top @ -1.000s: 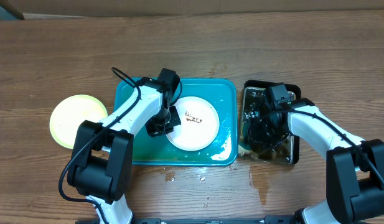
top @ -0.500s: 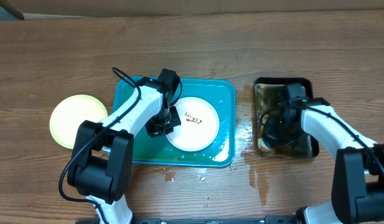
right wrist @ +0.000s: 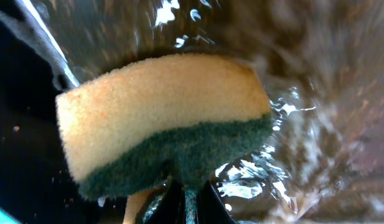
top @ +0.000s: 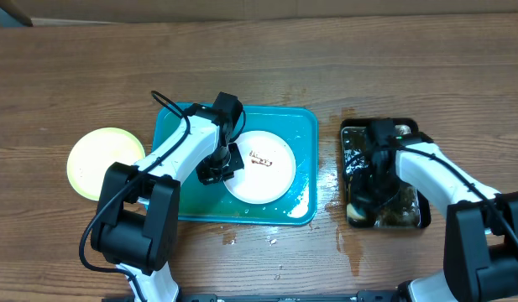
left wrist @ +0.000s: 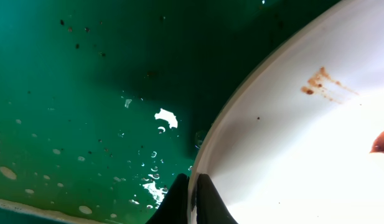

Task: Clean dirty plates on tray and stack at the side
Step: 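Dip the sponge in the soapy pan with the right gripper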

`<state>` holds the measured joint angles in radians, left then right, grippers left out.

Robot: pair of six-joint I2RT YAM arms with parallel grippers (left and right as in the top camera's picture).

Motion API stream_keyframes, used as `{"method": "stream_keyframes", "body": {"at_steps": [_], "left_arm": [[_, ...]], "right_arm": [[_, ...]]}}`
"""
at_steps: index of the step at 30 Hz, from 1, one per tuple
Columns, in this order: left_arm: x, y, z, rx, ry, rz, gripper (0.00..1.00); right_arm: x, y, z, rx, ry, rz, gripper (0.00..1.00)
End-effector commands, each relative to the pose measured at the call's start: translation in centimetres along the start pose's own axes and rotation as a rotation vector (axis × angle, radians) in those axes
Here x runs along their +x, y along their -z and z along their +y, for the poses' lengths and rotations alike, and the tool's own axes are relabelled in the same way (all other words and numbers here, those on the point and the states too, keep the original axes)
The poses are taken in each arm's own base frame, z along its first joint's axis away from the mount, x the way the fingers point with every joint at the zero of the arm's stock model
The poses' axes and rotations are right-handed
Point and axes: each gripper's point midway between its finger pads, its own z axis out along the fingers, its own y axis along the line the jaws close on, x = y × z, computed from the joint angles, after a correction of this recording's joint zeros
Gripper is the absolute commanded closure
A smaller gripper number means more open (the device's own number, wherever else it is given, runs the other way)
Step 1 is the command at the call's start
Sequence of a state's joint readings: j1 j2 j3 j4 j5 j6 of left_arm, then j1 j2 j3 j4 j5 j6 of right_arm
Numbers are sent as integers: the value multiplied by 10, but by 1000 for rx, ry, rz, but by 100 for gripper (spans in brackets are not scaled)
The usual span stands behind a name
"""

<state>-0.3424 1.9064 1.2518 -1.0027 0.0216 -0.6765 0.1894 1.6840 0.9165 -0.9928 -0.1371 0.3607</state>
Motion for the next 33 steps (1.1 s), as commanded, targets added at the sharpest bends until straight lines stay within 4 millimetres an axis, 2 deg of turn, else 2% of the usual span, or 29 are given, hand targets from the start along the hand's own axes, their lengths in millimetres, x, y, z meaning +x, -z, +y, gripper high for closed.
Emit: {"method": "stream_keyframes", "body": {"at_steps": [1, 4, 6, 7, 10, 11, 13, 18, 22, 24, 28, 31, 33], "left_arm": [[-3, 5, 5, -17, -10, -30, 96], [-3, 5, 5, -17, -11, -30, 96], [-3, 5, 6, -18, -11, -29, 96], [-2, 5, 6, -18, -11, -29, 95], [-3, 5, 5, -17, -10, -30, 96], [-3, 5, 5, -17, -10, -30, 96], [-3, 5, 5, -17, -10, -30, 96], [-3, 5, 5, -17, -10, -30, 96], [-3, 5, 5, -17, -10, -30, 96], [-3, 5, 5, -17, -10, -30, 96], [-2, 5, 5, -16, -10, -27, 96], [-2, 5, 6, -17, -10, -25, 96], [-2, 5, 6, -17, -10, -25, 96]], "right_arm": [[4, -4, -28, 201, -80, -29, 96], [-14, 3, -46, 283, -200, -128, 96], [-25, 5, -40, 232, -238, -159, 96], [-31, 4, -28, 164, -231, -164, 96], [-36, 4, 36, -152, 21, -127, 96], [-32, 6, 50, -215, 72, -113, 96], [-22, 5, 61, -241, 115, -86, 96], [8, -5, 61, -133, 186, -17, 96], [20, -10, 42, 9, 123, 1, 96], [18, -10, 33, 56, 79, -13, 96], [-2, -6, 15, 109, -48, -88, 96], [-20, -3, 16, 49, -91, -132, 96], [-31, -1, 26, -30, -66, -150, 96]]}}
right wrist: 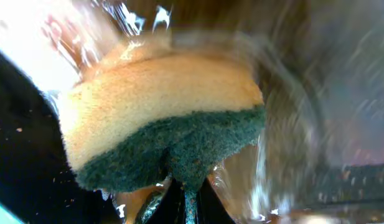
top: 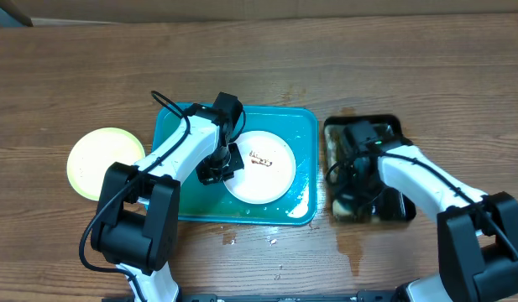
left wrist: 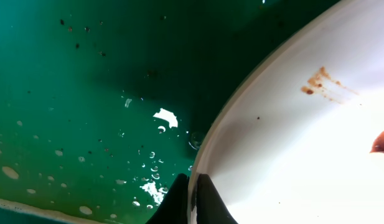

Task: Clean dirty plates on tray and stack at the side
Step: 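Dip the sponge in the soapy pan with the right gripper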

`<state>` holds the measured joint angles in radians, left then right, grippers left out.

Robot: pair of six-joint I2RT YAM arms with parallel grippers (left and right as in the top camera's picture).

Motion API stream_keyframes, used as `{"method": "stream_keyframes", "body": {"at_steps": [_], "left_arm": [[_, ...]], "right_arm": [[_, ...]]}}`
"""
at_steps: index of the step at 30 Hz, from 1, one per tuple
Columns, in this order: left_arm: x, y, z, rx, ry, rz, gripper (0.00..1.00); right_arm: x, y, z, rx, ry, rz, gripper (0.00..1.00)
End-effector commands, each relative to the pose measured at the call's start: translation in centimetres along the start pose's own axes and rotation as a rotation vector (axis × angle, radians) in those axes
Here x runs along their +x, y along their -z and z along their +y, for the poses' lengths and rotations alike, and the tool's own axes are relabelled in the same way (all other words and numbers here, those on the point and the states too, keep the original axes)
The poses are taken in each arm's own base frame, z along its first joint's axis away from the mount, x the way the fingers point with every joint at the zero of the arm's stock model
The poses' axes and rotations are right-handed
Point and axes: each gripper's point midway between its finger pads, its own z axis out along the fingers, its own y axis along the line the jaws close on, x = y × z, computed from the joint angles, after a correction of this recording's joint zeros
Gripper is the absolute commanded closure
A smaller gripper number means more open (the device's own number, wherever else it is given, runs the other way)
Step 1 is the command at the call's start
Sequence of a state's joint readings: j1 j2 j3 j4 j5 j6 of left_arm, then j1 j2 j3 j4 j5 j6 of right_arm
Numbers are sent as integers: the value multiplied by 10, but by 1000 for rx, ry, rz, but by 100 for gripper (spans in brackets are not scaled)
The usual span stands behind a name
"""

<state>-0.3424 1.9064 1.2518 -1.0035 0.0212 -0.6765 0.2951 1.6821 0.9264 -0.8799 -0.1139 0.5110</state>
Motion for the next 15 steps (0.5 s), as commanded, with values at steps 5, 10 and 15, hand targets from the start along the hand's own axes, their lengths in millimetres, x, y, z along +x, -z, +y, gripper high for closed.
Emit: {"method": "stream_keyframes", "body": {"at_steps": [5, 10, 15], "left_arm": [[-2, 5, 5, -17, -11, -25, 96], [-2, 5, 6, -17, -21, -26, 96], [-5, 5, 0, 3, -147, -38, 96]], "right_arm": [[-4, -3, 10, -91, 89, 16, 96], [-3, 4, 6, -45, 95, 3, 96], [-19, 37, 4, -6, 88, -99, 96]]}}
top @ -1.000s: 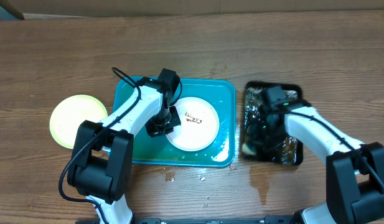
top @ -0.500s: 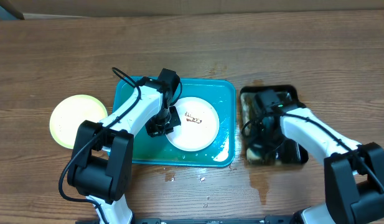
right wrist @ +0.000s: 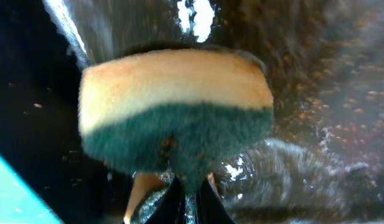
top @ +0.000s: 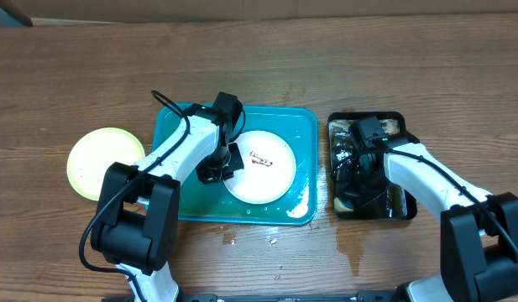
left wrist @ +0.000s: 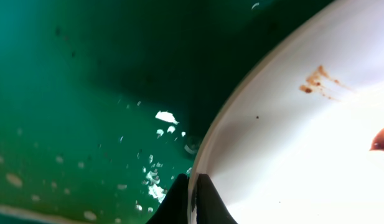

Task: Clean dirty plates on tray and stack at the side
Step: 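Dip the sponge in the soapy pan with the right gripper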

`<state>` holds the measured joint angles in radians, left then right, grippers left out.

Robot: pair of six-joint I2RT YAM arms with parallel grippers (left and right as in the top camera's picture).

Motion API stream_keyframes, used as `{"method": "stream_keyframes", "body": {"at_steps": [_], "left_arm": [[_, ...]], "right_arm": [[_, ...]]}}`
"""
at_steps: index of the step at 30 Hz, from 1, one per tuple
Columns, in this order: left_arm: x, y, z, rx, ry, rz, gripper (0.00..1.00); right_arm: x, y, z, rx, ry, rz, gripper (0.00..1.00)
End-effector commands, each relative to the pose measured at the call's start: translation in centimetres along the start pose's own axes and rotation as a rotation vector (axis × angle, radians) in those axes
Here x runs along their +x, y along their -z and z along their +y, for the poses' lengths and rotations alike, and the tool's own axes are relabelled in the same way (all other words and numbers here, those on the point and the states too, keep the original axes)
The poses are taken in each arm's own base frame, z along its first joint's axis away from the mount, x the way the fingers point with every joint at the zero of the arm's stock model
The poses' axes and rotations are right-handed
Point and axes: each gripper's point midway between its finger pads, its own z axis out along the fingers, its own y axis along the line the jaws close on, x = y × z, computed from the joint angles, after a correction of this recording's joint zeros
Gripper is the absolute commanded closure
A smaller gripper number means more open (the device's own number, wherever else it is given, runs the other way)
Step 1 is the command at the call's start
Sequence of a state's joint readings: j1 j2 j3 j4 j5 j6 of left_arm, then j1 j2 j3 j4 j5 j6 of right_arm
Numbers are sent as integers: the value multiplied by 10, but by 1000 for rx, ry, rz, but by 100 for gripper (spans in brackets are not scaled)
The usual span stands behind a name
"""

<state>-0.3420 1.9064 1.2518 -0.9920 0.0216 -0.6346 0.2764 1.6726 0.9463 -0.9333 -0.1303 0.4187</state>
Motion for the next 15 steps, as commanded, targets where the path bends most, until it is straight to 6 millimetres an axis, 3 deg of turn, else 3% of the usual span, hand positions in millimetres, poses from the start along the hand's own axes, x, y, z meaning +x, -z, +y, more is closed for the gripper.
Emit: {"method": "stream_keyframes", "body": {"at_steps": [1, 6, 15], "left_arm": [[-3, 5, 2, -5, -133, -29, 96], [-4, 5, 2, -4, -235, -35, 96], [-6, 5, 0, 1, -273, -43, 96]], "right_arm": [[-26, 39, 9, -4, 22, -150, 96], [-34, 61, 17, -22, 57, -188, 96], [-36, 62, 20, -30, 102, -196, 96]]}}
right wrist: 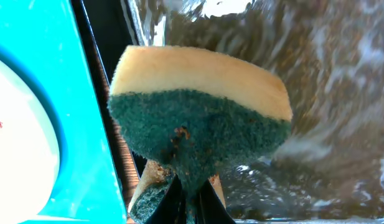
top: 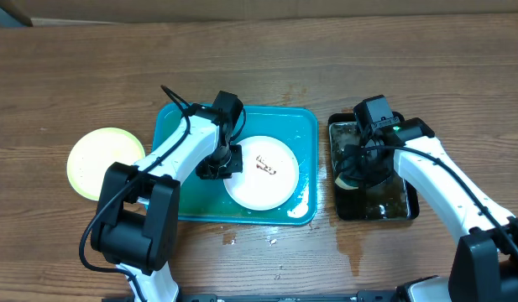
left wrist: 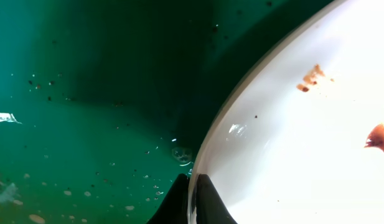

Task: Clean dirty plates on tray and stack at the side
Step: 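Dip the sponge in the soapy pan with the right gripper, then scrub the white plate with the sponge in the right gripper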

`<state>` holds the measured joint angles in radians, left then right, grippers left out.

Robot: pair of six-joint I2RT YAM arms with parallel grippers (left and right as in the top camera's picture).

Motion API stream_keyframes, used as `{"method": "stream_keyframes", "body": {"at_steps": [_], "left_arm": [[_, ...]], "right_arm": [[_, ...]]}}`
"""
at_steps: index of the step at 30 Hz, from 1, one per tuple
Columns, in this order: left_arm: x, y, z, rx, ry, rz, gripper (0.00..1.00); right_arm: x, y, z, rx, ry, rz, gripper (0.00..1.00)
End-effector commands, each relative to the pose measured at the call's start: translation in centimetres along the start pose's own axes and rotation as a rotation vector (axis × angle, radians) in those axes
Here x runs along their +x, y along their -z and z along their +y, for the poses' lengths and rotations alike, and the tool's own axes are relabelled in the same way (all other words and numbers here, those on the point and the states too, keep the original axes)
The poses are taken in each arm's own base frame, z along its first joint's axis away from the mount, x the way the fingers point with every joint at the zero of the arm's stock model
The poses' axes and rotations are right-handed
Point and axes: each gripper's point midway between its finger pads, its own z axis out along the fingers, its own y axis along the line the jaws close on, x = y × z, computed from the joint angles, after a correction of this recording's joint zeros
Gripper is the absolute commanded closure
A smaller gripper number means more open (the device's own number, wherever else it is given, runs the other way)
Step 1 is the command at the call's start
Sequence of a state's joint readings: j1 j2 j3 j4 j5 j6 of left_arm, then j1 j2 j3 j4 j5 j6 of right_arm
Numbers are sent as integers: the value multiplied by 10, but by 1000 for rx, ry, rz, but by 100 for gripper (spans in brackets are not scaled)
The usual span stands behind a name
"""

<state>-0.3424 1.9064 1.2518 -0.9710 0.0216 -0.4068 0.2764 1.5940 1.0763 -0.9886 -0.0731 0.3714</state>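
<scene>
A white plate (top: 260,172) smeared with brown spots (left wrist: 311,76) lies in the teal tray (top: 171,197). My left gripper (left wrist: 193,199) is shut on the plate's left rim. My right gripper (right wrist: 192,199) is shut on a yellow and green sponge (right wrist: 201,118), held above the black tub (top: 383,201) of murky water, near its left wall. A second sponge piece (right wrist: 147,186) shows below the held one.
A yellow-green plate (top: 99,159) lies on the table left of the tray. Water is spilled on the wood (top: 349,243) between the tray and the tub. The tray holds droplets (left wrist: 30,218).
The right gripper has risen with the sponge from the tub's water to above its left side, close to the tray. The white plate has shifted slightly right, still held by the left gripper.
The left gripper stayed shut on the white plate's rim throughout. The right gripper held the sponge down in the tub's water; the tub sat further left at each moment. Now the sponge is clear of the water.
</scene>
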Motion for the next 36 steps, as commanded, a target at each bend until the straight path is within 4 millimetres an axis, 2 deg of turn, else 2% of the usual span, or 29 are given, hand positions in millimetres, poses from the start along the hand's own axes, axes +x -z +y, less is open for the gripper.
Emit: {"method": "stream_keyframes", "body": {"at_steps": [1, 4, 11, 15, 18, 24, 26, 36], "left_arm": [[-1, 5, 3, -8, -45, -22, 96], [-1, 5, 0, 7, -57, -22, 96], [-1, 5, -4, 7, -68, -25, 96], [0, 5, -5, 14, -68, -23, 96], [0, 5, -5, 13, -68, -22, 96], [1, 5, -5, 13, -68, -19, 96], [1, 5, -5, 13, -68, -19, 96], [2, 5, -6, 15, -58, -15, 96]], "right_arm": [[-7, 10, 11, -43, 55, -30, 96], [-6, 19, 36, -167, 115, -16, 96], [-1, 44, 126, -535, 291, -42, 96], [7, 48, 164, -608, 382, -77, 96], [14, 44, 185, -637, 397, -75, 96], [23, 20, 215, -664, 400, -38, 96], [27, 3, 224, -664, 401, -16, 96], [14, -38, 227, -621, 348, -20, 96]]}}
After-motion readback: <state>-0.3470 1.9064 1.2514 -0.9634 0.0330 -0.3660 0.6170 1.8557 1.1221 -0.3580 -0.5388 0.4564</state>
